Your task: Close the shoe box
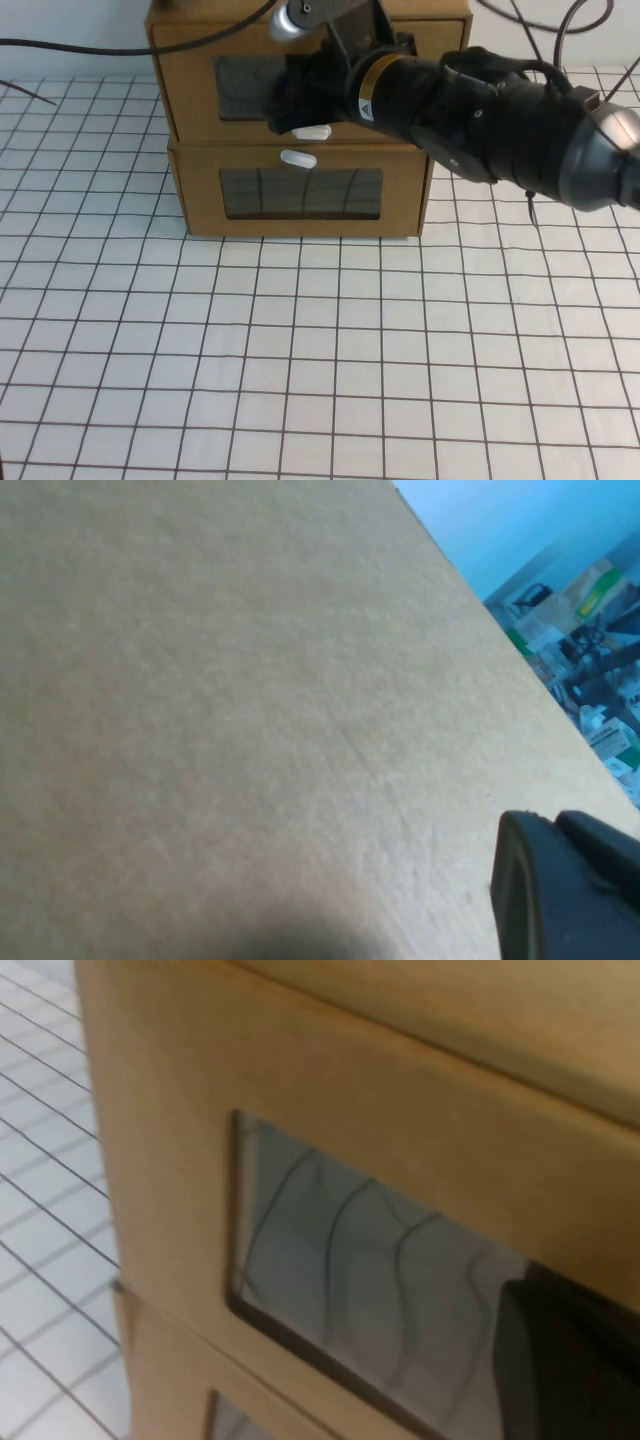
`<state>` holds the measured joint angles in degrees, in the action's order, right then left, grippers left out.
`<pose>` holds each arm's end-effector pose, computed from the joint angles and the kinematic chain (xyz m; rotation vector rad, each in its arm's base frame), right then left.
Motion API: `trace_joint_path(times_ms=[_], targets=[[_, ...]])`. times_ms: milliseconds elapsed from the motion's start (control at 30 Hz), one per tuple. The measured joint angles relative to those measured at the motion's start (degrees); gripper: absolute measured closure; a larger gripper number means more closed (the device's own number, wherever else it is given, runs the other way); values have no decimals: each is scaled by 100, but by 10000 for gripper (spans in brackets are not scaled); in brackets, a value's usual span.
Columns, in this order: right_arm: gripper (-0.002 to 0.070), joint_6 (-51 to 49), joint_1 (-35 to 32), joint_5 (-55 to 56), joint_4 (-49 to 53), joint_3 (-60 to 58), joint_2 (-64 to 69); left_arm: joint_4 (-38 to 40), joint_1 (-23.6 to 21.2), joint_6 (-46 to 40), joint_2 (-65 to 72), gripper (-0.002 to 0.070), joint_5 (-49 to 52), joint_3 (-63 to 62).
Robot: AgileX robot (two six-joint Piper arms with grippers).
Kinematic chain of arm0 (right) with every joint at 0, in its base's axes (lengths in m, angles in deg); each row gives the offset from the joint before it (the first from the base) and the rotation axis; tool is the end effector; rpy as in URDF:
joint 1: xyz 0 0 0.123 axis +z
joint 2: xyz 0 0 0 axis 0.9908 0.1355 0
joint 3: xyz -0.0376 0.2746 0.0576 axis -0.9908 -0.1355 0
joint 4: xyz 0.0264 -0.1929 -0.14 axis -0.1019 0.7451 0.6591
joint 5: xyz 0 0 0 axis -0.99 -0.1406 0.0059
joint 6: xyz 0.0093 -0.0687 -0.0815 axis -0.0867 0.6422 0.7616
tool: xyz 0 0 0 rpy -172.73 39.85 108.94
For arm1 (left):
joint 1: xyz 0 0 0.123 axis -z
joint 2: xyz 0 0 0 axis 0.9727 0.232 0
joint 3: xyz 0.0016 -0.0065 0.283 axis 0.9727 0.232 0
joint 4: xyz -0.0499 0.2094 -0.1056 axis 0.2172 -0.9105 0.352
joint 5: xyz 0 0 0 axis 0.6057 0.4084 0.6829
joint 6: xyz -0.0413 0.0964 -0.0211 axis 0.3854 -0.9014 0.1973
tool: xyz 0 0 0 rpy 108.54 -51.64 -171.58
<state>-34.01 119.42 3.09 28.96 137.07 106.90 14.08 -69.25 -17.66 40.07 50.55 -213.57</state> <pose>0.3831 0.2847 0.3194 -0.6152 1.7553 0.3698 0.4559 -0.1431 0.3822 0.4434 2.0306 -1.1607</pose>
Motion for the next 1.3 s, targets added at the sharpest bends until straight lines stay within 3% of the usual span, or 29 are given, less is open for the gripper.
trace_joint_path(times_ms=[133,267,400,667,867,1000,1300], targets=[[689,156,71,-702,-10,0,-243,380,-72,-459,-11,679,39,11],[689,1004,342,-1362,-33,3,-503,475,-105,-778,-248,679,61,-12],[689,1842,709,-1965,-101,3,-807,39,-105,-844,-689,679,98,-24],[690,2353,762,-2788,-107,13,-1513,-571,-175,-865,-1501,679,769,-47],[689,2671,505,-3438,-129,13,-2107,-1131,-271,-652,-2165,679,840,-21],[689,2815,90,-3570,-141,-135,-2757,-1276,-283,-677,-2952,679,848,647],[690,2845,-964,-2358,-702,-2508,-4858,-1931,-283,-1096,-5299,679,600,3480]])
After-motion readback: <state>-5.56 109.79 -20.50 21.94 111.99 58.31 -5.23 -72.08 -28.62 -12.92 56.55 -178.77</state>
